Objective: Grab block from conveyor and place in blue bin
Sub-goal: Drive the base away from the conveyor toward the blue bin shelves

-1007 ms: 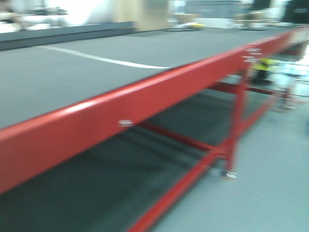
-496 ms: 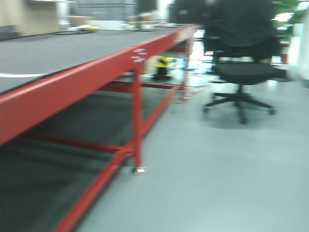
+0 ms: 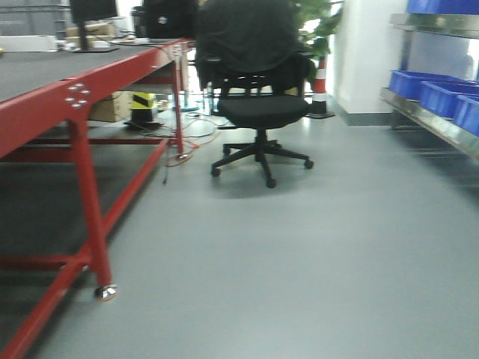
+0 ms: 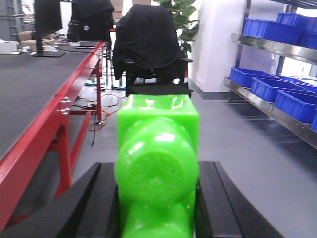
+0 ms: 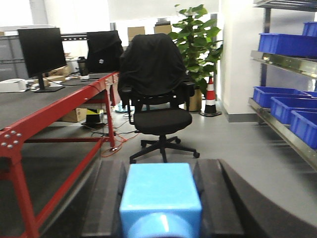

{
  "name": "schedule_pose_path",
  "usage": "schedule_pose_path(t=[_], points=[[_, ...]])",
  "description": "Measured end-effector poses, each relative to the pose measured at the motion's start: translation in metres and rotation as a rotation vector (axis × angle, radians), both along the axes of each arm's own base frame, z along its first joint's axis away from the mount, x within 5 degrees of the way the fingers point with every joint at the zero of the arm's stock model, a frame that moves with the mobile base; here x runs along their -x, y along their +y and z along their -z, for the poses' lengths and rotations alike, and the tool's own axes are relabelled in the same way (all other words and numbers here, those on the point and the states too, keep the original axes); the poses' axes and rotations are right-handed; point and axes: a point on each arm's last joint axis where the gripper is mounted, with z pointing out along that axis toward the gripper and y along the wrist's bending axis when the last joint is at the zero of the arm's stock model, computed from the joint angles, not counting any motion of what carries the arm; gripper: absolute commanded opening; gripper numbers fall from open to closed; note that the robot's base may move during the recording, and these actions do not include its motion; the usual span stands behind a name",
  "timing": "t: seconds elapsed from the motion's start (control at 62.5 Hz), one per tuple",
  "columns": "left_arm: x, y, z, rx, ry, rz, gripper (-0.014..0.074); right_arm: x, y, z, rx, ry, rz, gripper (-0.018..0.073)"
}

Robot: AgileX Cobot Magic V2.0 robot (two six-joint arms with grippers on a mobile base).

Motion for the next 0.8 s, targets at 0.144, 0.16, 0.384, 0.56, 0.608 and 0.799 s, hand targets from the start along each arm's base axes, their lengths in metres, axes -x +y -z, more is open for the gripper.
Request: schedule_pose_path(t=[0.144,0.16,0.384,0.56,0.608,0.799], points=[[0.0000,0.0000,0.0000,0.000,0.000,0.000,-0.0111,0.0000,0.0000,-0.0002,0.000,-0.002,0.000,-0.0162],[0.0000,0.0000,0.0000,0.000,0.000,0.000,-0.0111,0.0000,0.0000,-0.0001,0.000,-0.001,0.000,-0.0162],[0.0000,0.0000,0.0000,0.000,0.000,0.000,-0.0111,0.0000,0.0000,-0.0004,0.000,-0.004,0.000,-0.0162],[0.0000,0.0000,0.0000,0.000,0.000,0.000,-0.0111,0.0000,-0.0001,-0.0005,-0.001,-0.006,0.001,-0.0162],[0.0000,0.0000,0.0000,0.000,0.000,0.000,-0.0111,0.0000,-0.0001,-0.0005,-0.001,-0.006,0.001,-0.0162],[0.0000,0.0000,0.0000,0.000,0.000,0.000,-0.0111,0.0000,-0.0001,-0.0007,-0.001,-0.008,0.001,-0.0162]])
